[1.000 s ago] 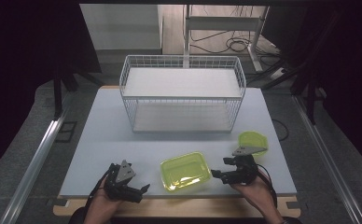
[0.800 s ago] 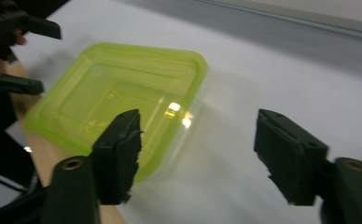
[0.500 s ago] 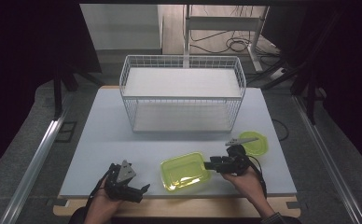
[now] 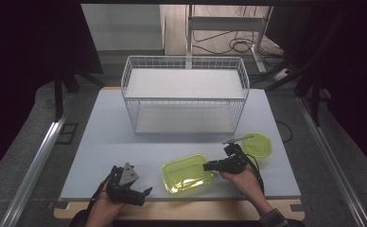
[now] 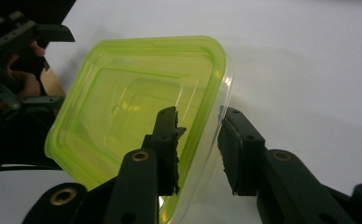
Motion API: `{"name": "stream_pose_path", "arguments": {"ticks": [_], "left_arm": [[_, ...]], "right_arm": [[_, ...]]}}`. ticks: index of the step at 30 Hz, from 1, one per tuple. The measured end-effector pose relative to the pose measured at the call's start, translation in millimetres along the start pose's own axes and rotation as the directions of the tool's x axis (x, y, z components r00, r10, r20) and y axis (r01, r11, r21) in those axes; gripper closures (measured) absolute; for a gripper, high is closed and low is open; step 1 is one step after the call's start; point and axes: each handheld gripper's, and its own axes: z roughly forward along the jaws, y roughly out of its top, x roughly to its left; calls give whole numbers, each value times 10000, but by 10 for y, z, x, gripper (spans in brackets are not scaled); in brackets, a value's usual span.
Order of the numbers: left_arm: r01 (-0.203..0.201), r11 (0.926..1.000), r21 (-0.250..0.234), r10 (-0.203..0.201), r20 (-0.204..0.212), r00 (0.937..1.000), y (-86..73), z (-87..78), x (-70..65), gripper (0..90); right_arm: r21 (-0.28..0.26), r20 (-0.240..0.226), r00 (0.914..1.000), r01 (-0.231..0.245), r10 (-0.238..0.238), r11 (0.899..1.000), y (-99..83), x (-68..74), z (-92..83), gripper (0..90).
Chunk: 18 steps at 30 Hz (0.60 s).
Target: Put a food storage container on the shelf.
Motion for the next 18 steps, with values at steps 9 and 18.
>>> {"name": "stream_pose_path", "arguments": {"ticks": [9, 18], "left_arm": [[-39, 10000, -2, 39, -9, 10000, 1, 0, -5, 20], [105, 9998, -191, -105, -5, 9999, 2, -23, 9, 20]], "right_arm": [[12, -1294, 9865, -1014, 1007, 9948, 0, -36, -49, 806], [-703, -1520, 9832, -1132, 1015, 9911, 41, 7, -194, 807]]}}
